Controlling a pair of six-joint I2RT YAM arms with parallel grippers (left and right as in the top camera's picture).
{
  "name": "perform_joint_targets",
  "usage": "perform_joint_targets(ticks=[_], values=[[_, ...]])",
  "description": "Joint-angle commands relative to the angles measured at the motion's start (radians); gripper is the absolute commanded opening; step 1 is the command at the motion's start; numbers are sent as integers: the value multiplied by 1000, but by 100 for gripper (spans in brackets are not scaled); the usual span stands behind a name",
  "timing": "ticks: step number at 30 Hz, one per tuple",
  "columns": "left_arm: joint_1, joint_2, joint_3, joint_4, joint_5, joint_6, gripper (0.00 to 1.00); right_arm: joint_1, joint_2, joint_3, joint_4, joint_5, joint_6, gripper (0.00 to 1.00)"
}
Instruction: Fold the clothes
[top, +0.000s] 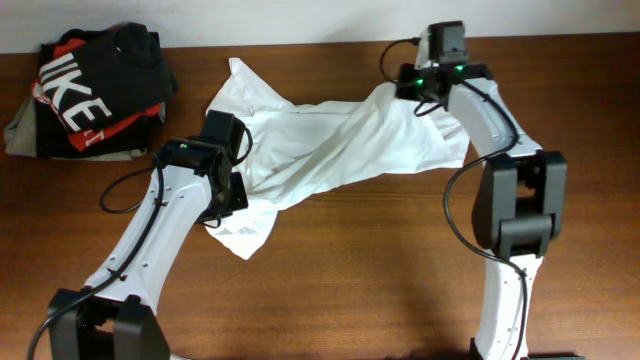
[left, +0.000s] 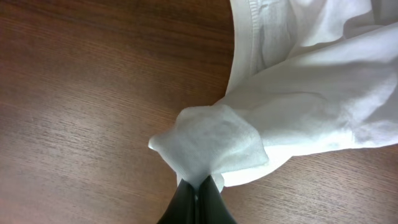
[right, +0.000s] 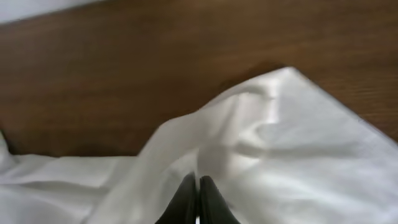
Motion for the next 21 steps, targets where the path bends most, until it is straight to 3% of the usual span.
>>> perform_joint_targets(ticks=[1,2,3,5,9,11,17,18,19,21], values=[[5,0,1,-1,-8,-10,1,37,44,13,0,72,8,25],[5,0,1,-1,-8,-10,1,37,46,13,-8,74,8,66],[5,0,1,-2,-8,-10,1,32,45,13,-23,73,8,90],[5,0,1,-4,-7,-10,1,9,20,13,-64,73,8,99],[5,8,1,-2,-8,-10,1,-75,-62,20,-190,45,58,98],[5,11,1,0,-8,-10,1,-113,-60,17,-194,-41,57,99],[5,23,1,-1,-7,-10,1,-95,16,15,-185,-35,31,99],[5,23,1,-1,-7,-10,1,-95,23,15,-185,-37,31,96],[5,23,1,-1,-7,-10,1,-90,37,15,-183,-37,31,80],[5,23,1,-1,-7,-10,1,-81,83,15,-178,-37,31,73]])
